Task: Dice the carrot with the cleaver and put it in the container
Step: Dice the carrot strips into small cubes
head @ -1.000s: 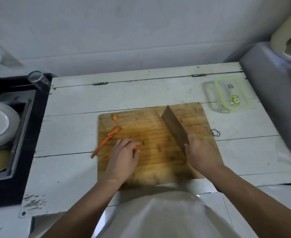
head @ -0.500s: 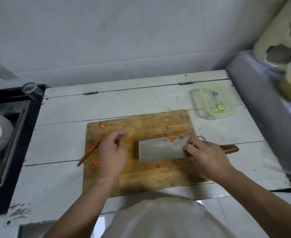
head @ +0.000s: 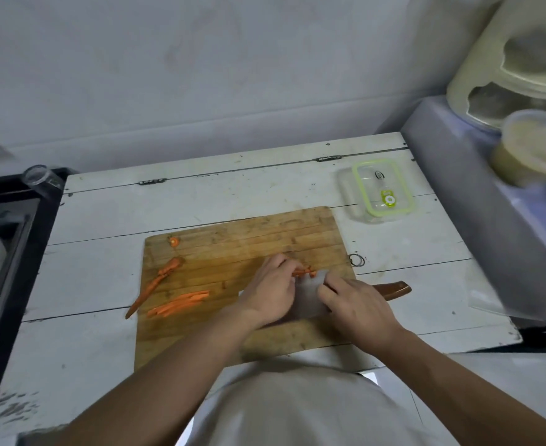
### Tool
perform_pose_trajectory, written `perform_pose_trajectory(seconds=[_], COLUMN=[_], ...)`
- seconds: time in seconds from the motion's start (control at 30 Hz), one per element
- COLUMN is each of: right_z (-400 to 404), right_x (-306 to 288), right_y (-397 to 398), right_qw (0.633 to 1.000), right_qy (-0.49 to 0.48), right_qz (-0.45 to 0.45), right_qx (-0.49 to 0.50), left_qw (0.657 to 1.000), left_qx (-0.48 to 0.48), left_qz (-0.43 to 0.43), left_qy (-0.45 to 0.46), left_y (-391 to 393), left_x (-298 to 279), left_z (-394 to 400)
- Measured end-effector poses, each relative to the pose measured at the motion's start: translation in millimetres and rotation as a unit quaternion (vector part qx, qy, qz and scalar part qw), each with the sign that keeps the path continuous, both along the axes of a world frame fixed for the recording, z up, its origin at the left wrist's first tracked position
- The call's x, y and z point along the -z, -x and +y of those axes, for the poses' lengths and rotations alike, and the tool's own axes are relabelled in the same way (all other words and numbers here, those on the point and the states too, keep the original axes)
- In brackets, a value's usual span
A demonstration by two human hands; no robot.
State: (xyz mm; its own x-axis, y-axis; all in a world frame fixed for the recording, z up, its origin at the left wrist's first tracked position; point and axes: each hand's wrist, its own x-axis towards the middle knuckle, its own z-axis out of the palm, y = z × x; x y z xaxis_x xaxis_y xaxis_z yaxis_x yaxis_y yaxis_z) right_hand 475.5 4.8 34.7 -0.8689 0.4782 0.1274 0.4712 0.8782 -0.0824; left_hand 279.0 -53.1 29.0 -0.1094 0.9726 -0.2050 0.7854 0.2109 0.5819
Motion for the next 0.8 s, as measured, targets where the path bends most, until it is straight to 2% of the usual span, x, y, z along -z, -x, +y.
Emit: perform_pose_trajectory(seconds=[0.07, 0.2, 0.3, 0.43, 0.5, 0.63, 0.7, 0.8], right_z=[-1, -4, -5, -8, -10, -14, -15, -14], right_x=[2, 4, 1, -3, -5, -5, -5, -8], right_y=[-1, 0, -1, -4, -5, 1, 3, -1], right_qw=[1.0, 1.0, 0.999, 0.999, 0.999, 0.999, 0.999, 0.999], right_qy=[0.009, 0.029, 0.031, 0.036, 0.035, 0.035, 0.035, 0.038], right_qz=[0.0, -0.003, -0.013, -0.013, -0.009, -0.016, -0.015, -0.006], right_qx=[0.006, -0.003, 0.006, 0.02, 0.025, 0.024, 0.024, 0.034], left_qw=[0.999, 0.985, 0.992, 1.0, 0.998, 0.99, 0.99, 0.998], left_qx=[0.02, 0.167, 0.12, 0.008, 0.028, 0.133, 0.119, 0.031], left_qz=[-0.012, 0.03, 0.048, -0.024, -0.051, 0.043, 0.066, 0.035], left_qy=[-0.033, -0.021, -0.005, -0.007, -0.006, 0.029, 0.033, 0.035], left_y=[0, -3, -2, 27, 36, 23, 24, 40], left_x=[-2, 1, 2, -6, -12, -20, -19, -18], left_z=[-1, 3, 12, 9, 0, -6, 0, 0])
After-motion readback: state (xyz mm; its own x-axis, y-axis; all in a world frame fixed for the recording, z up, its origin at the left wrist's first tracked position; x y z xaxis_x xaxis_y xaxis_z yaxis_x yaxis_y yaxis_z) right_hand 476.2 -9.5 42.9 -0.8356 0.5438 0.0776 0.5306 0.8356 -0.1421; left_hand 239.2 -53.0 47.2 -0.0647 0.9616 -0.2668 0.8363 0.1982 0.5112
